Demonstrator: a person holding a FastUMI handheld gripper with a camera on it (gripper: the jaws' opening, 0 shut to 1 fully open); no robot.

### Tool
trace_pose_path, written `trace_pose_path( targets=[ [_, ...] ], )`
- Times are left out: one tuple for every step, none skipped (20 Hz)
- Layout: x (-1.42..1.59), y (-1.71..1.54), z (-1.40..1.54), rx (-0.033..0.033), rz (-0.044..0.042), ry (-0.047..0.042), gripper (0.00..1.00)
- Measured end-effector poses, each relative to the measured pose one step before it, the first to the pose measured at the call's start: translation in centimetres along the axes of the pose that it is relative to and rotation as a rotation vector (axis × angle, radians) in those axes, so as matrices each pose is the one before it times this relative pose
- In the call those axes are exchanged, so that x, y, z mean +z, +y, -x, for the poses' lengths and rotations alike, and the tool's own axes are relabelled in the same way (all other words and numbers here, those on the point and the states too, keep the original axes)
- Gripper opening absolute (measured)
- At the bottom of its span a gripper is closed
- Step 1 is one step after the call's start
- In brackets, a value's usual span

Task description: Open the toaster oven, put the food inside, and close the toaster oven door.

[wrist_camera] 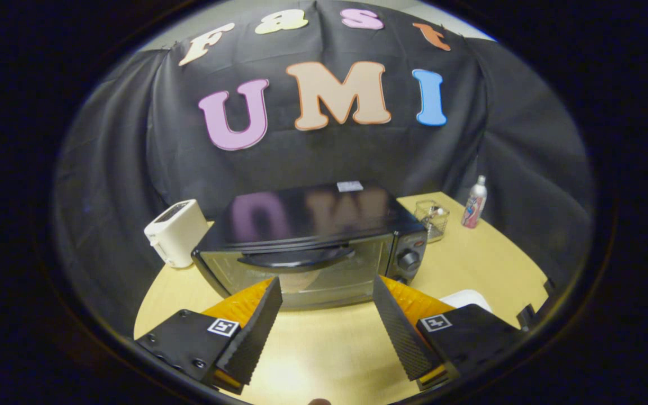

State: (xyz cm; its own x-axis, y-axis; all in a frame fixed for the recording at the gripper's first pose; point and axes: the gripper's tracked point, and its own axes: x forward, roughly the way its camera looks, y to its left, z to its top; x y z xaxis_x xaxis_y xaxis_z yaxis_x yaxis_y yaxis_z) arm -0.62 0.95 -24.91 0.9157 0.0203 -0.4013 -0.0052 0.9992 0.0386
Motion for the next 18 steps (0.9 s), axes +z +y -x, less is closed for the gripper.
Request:
trace_pose_path(
  targets=[
    [1.901, -0.191, 0.498, -0.00271, 0.00496, -0.03368, 1.00],
    [1.987, -0.160, 0.590, -0.00499, 0.00709, -0.03515, 1.00],
    [2.215, -0.267, 0.403, -0.00534, 0.00848, -0.03467, 1.00],
    [2.141, -0.237, 0.471, -0.00638, 0.00763, -0.03826, 1.00],
    [2.498, -0.347, 0.504, -0.00712, 0.00545, -0.03939, 1.00],
    [1.991, -0.304, 0.234, -0.00744, 0.00074, -0.03528, 1.00],
    [1.992, -0.123, 0.344, -0.00535, -0.00355, -0.02901, 1.00],
    [1.764, -0.100, 0.407, -0.00183, -0.00595, -0.02434, 1.00],
    [1.658, -0.405, 0.073, -0.01270, -0.00588, -0.02679, 1.00],
    [1.519, -0.562, 0.184, -0.01713, -0.00448, -0.01980, 1.00],
    [1.581, -0.301, 0.042, -0.00829, -0.00206, -0.02268, 1.00],
    [1.341, 0.086, 0.006, -0.00325, 0.00485, -0.02168, 1.00],
    [1.224, -0.133, 0.056, -0.00292, 0.00612, -0.01821, 1.00],
    [1.216, 0.068, -0.017, 0.00239, 0.00752, -0.01832, 1.00],
    [1.095, 0.191, -0.001, 0.00361, 0.00610, -0.01635, 1.00],
    [0.627, 0.099, -0.021, 0.00457, 0.00496, -0.01155, 1.00],
    [0.634, 0.128, -0.019, 0.00171, 0.00296, -0.01137, 1.00],
    [0.317, 0.099, 0.135, 0.00246, -0.00100, -0.00659, 1.00]
  ],
)
